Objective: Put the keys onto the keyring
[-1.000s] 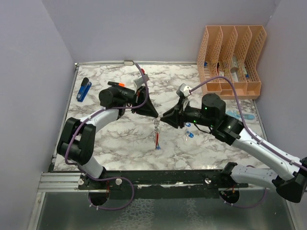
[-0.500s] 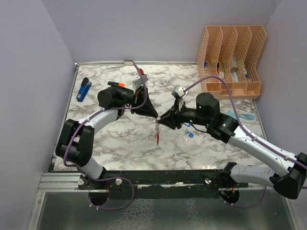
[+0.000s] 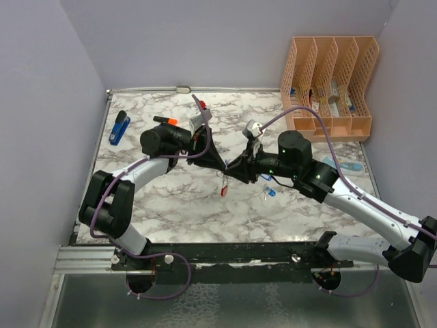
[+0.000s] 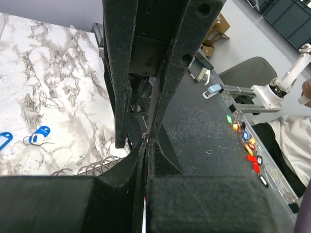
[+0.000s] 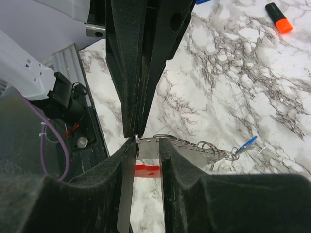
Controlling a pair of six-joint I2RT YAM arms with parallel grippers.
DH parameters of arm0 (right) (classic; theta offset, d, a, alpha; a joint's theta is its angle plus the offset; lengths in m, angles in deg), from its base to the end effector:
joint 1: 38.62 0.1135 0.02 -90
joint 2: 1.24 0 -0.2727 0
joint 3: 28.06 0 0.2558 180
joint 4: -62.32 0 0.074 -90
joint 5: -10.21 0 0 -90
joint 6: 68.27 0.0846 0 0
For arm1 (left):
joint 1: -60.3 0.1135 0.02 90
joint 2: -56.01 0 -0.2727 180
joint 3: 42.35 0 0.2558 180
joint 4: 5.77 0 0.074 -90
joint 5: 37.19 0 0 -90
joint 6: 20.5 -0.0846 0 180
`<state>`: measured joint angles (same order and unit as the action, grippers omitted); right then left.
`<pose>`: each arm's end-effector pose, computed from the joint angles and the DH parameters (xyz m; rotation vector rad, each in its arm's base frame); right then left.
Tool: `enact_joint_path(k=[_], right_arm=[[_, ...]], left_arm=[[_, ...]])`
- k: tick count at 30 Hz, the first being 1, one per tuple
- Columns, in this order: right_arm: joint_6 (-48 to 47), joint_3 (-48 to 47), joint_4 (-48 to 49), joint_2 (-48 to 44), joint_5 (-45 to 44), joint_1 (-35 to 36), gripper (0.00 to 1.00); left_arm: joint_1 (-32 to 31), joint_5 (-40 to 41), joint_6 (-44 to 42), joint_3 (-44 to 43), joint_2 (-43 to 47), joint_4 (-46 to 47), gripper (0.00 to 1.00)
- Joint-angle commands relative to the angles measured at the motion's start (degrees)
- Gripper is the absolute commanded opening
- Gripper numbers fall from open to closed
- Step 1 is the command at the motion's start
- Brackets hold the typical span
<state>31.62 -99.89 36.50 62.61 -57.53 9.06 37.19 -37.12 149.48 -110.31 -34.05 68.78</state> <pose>0.1770 0.2420 0.3471 -0.9085 1.7790 1.0348 0.2450 -0.1965 0.3487 1.3145 1.4211 -1.8243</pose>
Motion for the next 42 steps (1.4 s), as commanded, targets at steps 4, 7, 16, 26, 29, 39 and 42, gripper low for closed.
enact_joint_path(k=[4, 7, 16, 26, 29, 39, 42], right_arm=[[-1.15, -2.43, 0.27, 1.10, 1.57, 0.40, 0.14], [-1.19, -2.09, 0.04, 0.84, 1.68, 0.40, 0.06], [-0.51, 0.33, 0.41, -1.59, -0.33, 0.39, 0.01], [1.27, 8.36, 10.87, -10.44, -9.41, 0.40, 0.01], [1.82, 10.68, 14.84, -12.44, -10.64, 0.40, 0.01], [4.03, 18.41, 28.97, -15.88, -12.18, 0.40, 0.01], [4.53, 20.32, 32.98, -15.96, -12.11, 0.40, 0.01]], left_arm=[[-1.33, -6.57, -0.53, 0.28, 2.51, 13.84, 0.00], [-1.35, -6.57, -0.31, -0.33, 2.35, 13.84, 0.00], [-1.26, -6.50, 2.10, -3.87, 1.52, 14.03, 0.23], [-0.27, -6.16, 3.80, -8.30, 0.54, 14.23, 0.40], [-0.18, -5.34, 3.82, -9.18, -0.47, 14.14, 0.40], [-0.18, -1.45, 1.71, -8.80, -2.76, 14.17, 0.41], [-0.18, -0.51, 0.98, -8.31, -3.13, 14.19, 0.41]])
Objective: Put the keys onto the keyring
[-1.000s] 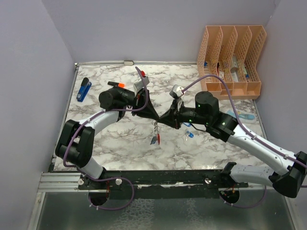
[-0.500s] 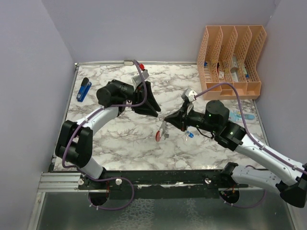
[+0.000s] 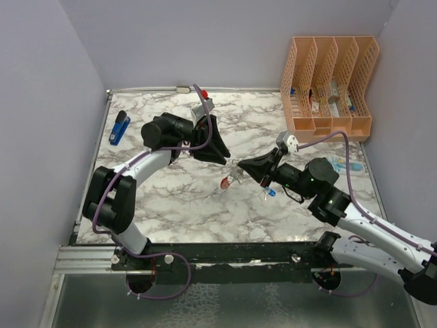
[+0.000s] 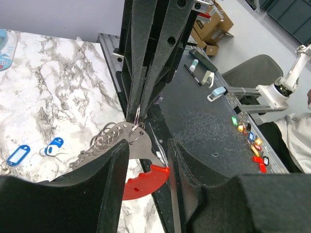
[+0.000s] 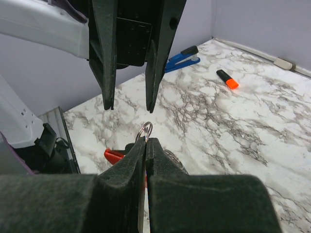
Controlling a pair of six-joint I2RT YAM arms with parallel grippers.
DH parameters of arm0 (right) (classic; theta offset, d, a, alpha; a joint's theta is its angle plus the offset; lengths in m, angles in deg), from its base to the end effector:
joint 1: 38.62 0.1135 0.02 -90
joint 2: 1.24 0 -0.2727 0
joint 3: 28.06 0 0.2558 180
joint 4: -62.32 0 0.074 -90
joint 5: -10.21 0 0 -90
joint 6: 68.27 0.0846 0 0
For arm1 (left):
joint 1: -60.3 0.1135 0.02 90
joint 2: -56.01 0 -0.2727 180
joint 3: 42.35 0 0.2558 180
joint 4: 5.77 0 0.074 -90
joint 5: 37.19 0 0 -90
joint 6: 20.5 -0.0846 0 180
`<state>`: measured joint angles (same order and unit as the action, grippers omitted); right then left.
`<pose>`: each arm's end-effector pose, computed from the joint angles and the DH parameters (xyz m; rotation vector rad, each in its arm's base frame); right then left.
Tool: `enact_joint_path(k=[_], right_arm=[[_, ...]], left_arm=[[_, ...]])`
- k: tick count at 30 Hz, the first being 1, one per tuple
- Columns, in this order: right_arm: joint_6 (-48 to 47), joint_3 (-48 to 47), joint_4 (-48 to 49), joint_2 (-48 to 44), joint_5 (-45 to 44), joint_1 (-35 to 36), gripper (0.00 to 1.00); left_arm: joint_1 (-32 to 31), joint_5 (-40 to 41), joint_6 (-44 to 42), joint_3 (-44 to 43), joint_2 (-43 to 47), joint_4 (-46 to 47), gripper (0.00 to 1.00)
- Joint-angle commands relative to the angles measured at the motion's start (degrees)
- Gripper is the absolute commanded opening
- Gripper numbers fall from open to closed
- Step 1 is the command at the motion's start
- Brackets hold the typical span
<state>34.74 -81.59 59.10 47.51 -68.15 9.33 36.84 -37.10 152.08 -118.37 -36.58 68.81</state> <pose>0.1560 0.1985 0.3441 -0.6493 1.4969 0.9884 0.2569 -0.2037 0.3758 1.3441 1.3715 -1.7950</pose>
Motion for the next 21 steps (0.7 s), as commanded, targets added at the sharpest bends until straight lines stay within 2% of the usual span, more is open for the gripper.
enact_joint_path(k=[1, 5, 8, 13, 17, 19, 21], right_arm=[[1.52, 2.60, 11.88, -0.79, -1.41, 0.13, 0.01], [1.45, 3.63, 14.83, -0.25, -2.40, 0.13, 0.01], [1.22, 3.59, 15.57, -0.17, -2.75, 0.13, 0.01], [1.63, 3.05, 15.05, -0.05, -2.43, 0.13, 0.01], [2.19, 2.53, 13.82, 0.13, -2.02, 0.13, 0.01], [2.39, 2.06, 13.08, 0.23, -1.70, 0.13, 0.01], [2.26, 1.52, 12.24, 0.48, -1.62, 0.09, 0.01]], left_arm=[[0.17, -0.44, -1.73, -0.08, -0.74, 14.12, 0.41], [0.61, -1.55, -1.44, -3.11, -0.80, 14.14, 0.41], [2.47, -2.07, 0.78, -10.34, -2.54, 14.04, 0.41], [6.11, -0.17, 18.83, -33.43, -16.86, 14.14, 0.36], [7.85, 4.64, 27.89, -49.72, -25.61, 12.85, 0.34], [8.25, 7.11, 25.99, -55.70, -28.27, 6.00, 0.34], [8.78, 10.07, 17.53, -57.67, -27.57, -4.29, 0.35]])
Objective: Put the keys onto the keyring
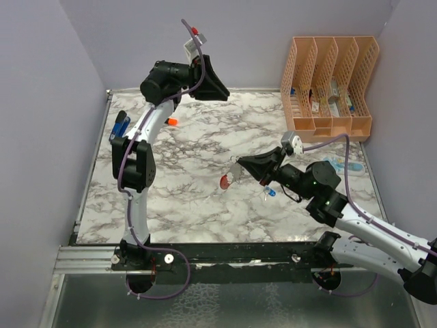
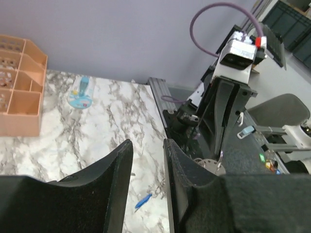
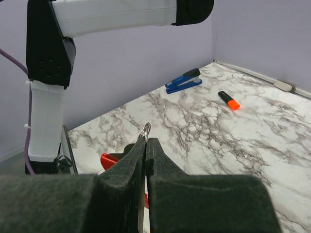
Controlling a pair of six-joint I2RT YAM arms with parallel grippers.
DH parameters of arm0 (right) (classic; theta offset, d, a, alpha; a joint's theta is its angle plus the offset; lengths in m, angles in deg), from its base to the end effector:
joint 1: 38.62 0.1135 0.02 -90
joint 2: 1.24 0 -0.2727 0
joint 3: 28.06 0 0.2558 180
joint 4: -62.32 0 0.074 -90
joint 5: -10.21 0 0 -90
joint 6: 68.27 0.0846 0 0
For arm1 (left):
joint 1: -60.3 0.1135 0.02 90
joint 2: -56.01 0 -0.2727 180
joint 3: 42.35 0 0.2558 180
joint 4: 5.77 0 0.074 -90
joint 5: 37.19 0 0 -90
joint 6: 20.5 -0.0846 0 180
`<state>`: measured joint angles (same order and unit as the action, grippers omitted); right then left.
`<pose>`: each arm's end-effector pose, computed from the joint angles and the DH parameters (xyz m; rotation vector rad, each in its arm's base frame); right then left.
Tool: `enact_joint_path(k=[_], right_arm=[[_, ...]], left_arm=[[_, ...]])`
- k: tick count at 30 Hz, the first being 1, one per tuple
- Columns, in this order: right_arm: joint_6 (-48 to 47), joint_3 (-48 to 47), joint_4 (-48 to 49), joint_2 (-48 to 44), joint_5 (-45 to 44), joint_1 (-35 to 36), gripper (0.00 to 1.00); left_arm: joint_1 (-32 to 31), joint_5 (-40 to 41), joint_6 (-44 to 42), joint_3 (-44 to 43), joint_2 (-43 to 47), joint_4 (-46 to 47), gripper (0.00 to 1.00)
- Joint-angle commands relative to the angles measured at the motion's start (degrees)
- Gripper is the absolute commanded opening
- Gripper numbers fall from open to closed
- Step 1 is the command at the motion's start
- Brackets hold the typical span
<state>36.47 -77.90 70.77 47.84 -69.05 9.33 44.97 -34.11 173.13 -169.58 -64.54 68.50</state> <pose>0.1572 0.1979 0.3481 -0.5820 1.3771 1.0277 0.3876 -0.1938 0.4557 1.1879 1.3629 -1.7102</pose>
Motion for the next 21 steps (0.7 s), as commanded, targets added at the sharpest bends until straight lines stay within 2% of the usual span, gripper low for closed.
enact_joint_path(k=[1, 2, 5, 6, 7, 10, 15, 17, 21], right_arm=[[0.54, -2.44, 0.30, 0.23, -0.52, 0.13, 0.01], [0.45, -2.61, 0.11, 0.35, -0.42, 0.09, 0.01], [0.18, -3.27, -0.11, 0.85, -0.20, 0.13, 0.01], [0.16, -3.42, -0.13, 0.96, -0.08, 0.13, 0.01], [0.12, -3.48, -0.14, 1.13, -0.05, 0.09, 0.01], [0.09, -3.68, -0.05, 1.74, 0.15, 0.13, 0.01], [0.58, -2.00, 1.70, 1.52, -0.44, 0.13, 0.01], [0.68, -0.45, 3.29, 1.22, -1.31, 0.18, 0.01], [1.15, 3.52, 9.10, 0.71, -3.01, 0.13, 0.01]], left_arm=[[1.07, 8.81, -11.43, -5.42, 2.20, -11.86, 0.36], [1.36, 10.71, -20.25, -3.58, 5.02, -20.44, 0.37], [0.85, 20.39, -62.37, 0.55, 16.02, -60.65, 0.38], [-0.30, 26.04, -75.47, 1.49, 18.95, -71.15, 0.39], [-1.47, 29.10, -83.85, 3.45, 21.60, -76.16, 0.39], [-2.60, 32.83, -92.35, 8.46, 24.85, -81.74, 0.39], [-5.17, 45.75, -106.18, 25.45, 31.79, -85.13, 0.44], [-6.07, 48.29, -106.28, 33.63, 34.81, -82.49, 0.45], [-6.01, 45.52, -100.41, 48.90, 40.21, -72.70, 0.45]])
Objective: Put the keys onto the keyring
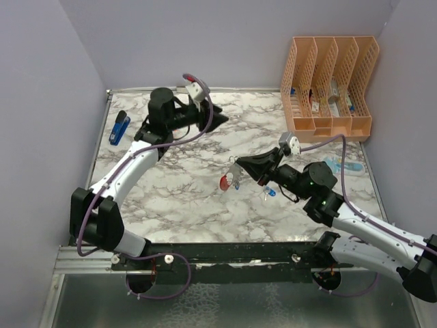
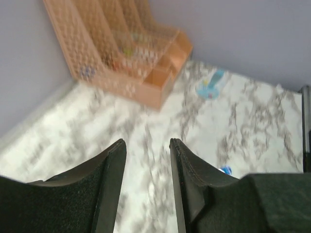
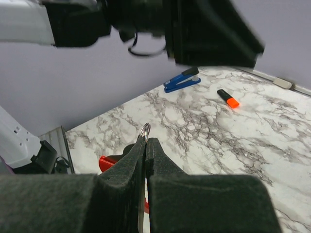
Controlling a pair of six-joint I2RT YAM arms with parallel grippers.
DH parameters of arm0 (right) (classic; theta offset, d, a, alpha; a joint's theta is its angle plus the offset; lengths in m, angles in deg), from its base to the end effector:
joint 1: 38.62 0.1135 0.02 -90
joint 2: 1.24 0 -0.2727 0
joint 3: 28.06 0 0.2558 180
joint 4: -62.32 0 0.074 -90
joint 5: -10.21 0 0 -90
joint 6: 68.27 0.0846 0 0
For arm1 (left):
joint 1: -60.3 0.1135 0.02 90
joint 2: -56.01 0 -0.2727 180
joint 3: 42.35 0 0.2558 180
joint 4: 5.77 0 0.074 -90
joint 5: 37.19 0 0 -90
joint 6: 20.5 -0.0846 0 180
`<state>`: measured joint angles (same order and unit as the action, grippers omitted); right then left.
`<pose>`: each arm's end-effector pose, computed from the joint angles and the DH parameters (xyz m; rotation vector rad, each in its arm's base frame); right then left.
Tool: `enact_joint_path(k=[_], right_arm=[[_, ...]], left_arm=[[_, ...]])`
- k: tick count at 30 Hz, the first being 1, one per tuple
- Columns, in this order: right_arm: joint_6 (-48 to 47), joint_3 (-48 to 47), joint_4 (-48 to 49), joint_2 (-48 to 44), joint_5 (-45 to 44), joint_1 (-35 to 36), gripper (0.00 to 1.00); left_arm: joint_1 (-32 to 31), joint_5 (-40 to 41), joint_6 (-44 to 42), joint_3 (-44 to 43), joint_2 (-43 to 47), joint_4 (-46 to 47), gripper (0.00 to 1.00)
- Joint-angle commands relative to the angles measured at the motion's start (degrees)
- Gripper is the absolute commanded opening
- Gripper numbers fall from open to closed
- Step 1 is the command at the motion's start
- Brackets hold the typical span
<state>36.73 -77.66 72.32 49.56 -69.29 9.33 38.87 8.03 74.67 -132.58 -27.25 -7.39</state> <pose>0.1618 0.2024 0.3435 -0.5772 1.3871 1.0271 0.3276 -0.1926 0.4279 0.8482 1.3330 -0.9408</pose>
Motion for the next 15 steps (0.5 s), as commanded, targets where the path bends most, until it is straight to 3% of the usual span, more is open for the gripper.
enact_joint_path(k=[1, 4, 9, 15], right_arm=[[0.97, 3.92, 8.67, -0.98, -2.93, 0.13, 0.01], [0.74, 6.32, 13.37, -0.52, -3.01, 0.13, 0.01], [0.66, 12.52, 24.59, 0.60, -4.33, 0.13, 0.01], [1.19, 17.71, 35.23, 3.78, -5.05, 0.21, 0.01]], left_arm=[[0.26, 2.04, -0.04, 14.72, 4.01, 5.88, 0.45], [1.51, -3.25, 6.40, 21.13, 5.83, 15.55, 0.45], [3.01, -10.01, 12.98, 23.12, 6.10, 22.81, 0.45], [3.11, -16.50, 31.29, 28.85, 5.60, 47.54, 0.46]])
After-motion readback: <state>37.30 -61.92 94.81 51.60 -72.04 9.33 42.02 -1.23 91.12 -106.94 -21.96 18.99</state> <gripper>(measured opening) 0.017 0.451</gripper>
